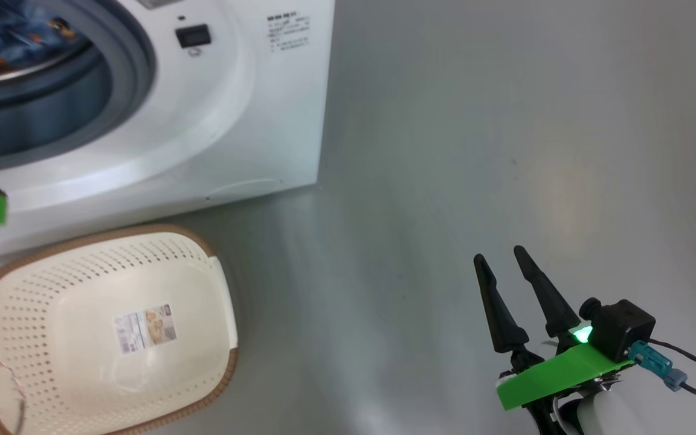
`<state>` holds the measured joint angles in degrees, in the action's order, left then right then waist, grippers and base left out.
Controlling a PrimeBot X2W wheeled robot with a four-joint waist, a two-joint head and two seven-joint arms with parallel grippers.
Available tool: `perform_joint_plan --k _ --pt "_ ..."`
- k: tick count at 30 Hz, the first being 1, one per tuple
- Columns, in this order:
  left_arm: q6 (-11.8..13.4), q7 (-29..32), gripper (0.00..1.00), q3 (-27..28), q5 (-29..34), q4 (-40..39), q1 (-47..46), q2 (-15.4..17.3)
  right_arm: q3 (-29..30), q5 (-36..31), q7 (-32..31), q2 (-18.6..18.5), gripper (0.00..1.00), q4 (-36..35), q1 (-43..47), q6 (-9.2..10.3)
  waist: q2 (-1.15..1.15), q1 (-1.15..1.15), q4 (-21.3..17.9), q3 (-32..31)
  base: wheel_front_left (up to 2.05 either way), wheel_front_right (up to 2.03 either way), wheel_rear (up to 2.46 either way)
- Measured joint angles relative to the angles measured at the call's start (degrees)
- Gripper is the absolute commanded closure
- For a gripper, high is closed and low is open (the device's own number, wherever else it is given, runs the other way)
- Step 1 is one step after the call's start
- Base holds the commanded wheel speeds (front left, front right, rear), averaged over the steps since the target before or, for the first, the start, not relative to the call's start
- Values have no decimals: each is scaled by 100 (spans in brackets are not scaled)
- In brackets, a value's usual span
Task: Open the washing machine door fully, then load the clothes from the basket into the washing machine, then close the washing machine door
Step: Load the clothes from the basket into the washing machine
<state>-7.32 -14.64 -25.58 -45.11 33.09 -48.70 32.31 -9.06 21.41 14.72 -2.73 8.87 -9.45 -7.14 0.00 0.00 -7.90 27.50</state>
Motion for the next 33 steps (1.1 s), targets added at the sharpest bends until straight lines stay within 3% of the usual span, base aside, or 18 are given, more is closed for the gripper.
perform_joint_plan --k 17,33 --pt "-1 -1 0 1960 1536 -1484 2643 -1083 209 -34 0 -3 0 353 240 0 0 0 265 -1108 0 0 0" --pt "-1 -1 0 3069 2502 -2206 4472 -2018 277 -156 0 -2 0 605 480 0 0 0 473 -2122 0 0 0"
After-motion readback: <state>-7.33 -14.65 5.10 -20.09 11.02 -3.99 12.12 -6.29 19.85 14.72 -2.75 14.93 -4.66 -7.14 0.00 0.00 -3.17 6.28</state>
